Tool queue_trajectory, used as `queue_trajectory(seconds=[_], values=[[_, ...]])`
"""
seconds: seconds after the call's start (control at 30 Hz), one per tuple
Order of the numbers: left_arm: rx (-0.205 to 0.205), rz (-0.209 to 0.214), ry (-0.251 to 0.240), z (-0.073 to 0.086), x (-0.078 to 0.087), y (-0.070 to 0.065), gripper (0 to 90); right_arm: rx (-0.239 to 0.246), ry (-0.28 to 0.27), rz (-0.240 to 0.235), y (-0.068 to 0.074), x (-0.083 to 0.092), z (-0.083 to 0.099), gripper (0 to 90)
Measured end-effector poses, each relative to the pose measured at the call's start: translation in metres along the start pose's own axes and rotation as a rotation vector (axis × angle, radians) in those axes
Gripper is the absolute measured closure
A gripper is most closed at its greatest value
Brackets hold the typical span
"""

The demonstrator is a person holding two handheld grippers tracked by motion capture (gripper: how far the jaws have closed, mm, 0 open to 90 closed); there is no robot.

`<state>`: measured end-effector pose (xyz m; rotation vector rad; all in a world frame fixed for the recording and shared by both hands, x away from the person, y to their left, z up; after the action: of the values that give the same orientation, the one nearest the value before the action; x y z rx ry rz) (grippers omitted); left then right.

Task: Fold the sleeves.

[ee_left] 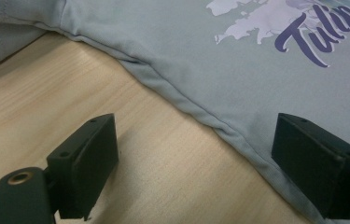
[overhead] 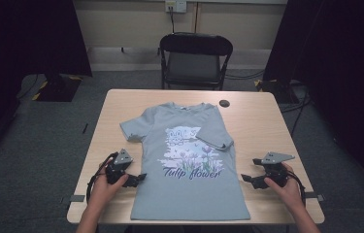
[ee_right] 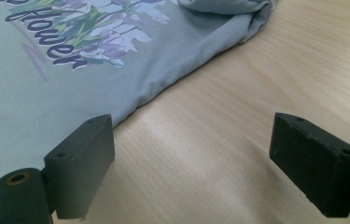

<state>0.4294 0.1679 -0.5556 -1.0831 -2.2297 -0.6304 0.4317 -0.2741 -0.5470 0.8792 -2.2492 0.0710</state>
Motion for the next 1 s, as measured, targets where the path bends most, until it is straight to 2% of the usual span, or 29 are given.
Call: queue_trajectory(seconds=[0.23,0.5,0.7,1.0], values=[[0.000,0.000,0.000,0.000,0.000,0.000,14.0,0.007,0.009,0.005,0.000,0.003,0.005,13.2],[0.000,0.000,0.000,0.000,0.000,0.000,14.0,0.029,0.049,0.030,-0.001,0.004,0.012,12.8],[0.000,0.000,0.000,0.000,0.000,0.000,14.0,0.009,0.058,0.036,-0.003,0.005,0.014,11.5],[0.007,-0.011,0.005,0.000,0.000,0.000,12.8,0.004,0.058,0.039,-0.003,0.005,0.014,11.3]])
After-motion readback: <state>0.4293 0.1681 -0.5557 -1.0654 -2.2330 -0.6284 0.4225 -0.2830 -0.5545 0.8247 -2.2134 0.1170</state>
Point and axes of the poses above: each handheld gripper's, and its own axes: x roughly backward along the jaws, z roughly out of its underside, y roughly to its left, the point moved 8 cm from there along -x, roughly forward along the jaws, and after that the axes turned 13 degrees about -x, right-handed, at the moved point
